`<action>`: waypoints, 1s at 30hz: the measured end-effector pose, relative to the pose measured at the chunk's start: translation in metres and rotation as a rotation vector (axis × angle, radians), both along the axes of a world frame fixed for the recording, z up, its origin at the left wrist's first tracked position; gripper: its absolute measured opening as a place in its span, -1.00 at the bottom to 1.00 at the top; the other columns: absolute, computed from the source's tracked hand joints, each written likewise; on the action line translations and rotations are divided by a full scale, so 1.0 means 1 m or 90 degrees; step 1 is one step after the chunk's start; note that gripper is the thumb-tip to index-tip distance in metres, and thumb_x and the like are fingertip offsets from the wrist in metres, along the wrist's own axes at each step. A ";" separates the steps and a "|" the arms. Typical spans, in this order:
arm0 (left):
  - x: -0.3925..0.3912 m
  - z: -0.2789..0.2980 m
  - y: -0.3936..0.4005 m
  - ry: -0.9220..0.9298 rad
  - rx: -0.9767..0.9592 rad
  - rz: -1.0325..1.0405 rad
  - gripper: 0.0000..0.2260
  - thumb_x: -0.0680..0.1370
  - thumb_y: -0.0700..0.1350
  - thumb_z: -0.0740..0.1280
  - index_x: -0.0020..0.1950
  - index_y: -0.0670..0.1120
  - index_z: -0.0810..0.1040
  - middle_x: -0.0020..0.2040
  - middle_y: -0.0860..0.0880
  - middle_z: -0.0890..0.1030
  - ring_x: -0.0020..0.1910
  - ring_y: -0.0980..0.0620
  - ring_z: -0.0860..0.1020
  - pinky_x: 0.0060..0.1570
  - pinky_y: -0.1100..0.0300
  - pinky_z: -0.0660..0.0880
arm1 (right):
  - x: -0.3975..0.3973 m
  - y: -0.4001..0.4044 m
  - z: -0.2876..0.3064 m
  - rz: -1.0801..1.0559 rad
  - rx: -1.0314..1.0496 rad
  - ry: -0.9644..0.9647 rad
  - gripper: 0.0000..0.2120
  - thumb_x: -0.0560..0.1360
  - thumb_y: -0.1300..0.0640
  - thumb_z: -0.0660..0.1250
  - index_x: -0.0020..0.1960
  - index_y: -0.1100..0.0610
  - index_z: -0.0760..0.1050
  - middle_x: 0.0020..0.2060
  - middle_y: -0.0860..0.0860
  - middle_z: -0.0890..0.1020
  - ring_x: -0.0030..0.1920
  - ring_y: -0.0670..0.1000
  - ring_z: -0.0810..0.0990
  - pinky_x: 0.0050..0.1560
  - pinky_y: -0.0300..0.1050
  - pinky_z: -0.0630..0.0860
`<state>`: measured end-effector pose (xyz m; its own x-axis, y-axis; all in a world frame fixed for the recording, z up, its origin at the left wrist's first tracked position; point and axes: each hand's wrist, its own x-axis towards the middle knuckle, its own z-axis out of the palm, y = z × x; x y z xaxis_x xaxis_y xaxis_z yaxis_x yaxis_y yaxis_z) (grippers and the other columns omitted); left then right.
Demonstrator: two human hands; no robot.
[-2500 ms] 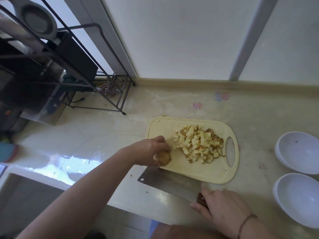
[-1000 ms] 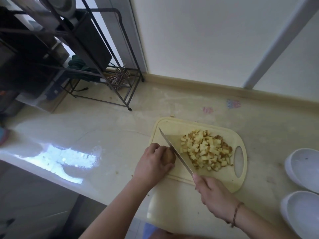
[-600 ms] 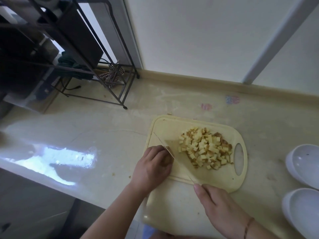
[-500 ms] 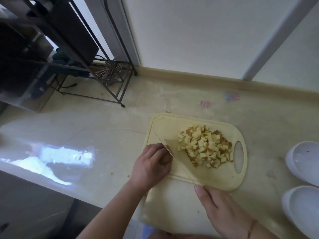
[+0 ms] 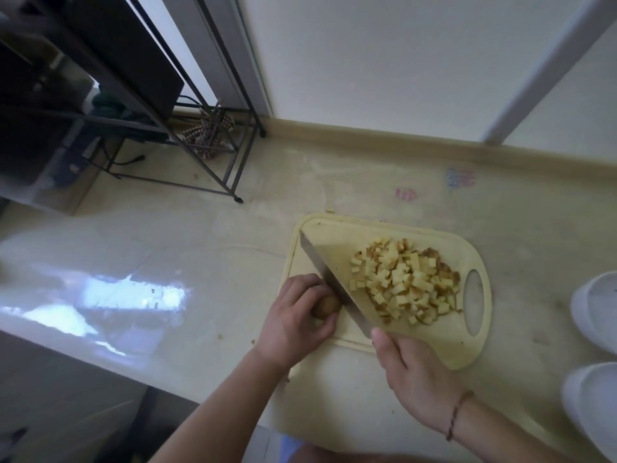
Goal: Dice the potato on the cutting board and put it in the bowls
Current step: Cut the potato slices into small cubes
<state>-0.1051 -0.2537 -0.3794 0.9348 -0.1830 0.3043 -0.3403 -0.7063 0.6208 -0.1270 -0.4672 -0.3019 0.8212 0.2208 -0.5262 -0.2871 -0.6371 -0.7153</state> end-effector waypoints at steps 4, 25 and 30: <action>-0.005 -0.002 0.001 -0.022 0.002 -0.009 -0.66 0.40 -0.13 0.54 0.11 -0.17 0.57 0.09 -0.10 0.54 0.09 -0.07 0.54 0.15 0.18 0.49 | -0.004 -0.013 0.004 -0.031 -0.014 0.003 -0.34 0.45 -0.50 -0.11 -0.37 0.06 0.32 -0.53 -0.05 0.43 -0.43 -0.15 0.44 -0.29 -0.24 0.38; -0.003 0.001 -0.001 -0.041 -0.022 -0.022 -0.91 0.43 -0.25 0.48 -0.09 -0.22 0.67 -0.03 -0.08 0.62 -0.01 -0.09 0.60 0.06 0.17 0.53 | -0.036 -0.015 0.017 0.019 -0.027 0.051 -0.06 0.15 -0.71 -0.36 -0.30 0.08 0.36 -0.37 -0.13 0.57 -0.23 -0.14 0.51 -0.14 -0.29 0.40; -0.001 0.002 -0.001 -0.041 -0.030 -0.030 -0.88 0.40 -0.26 0.50 -0.08 -0.22 0.66 0.01 -0.08 0.63 0.00 -0.10 0.61 0.05 0.11 0.55 | -0.019 0.004 0.001 0.048 -0.026 0.024 -0.46 0.60 -0.30 -0.05 -0.33 0.06 0.32 -0.43 -0.03 0.45 -0.36 -0.11 0.42 -0.18 -0.15 0.40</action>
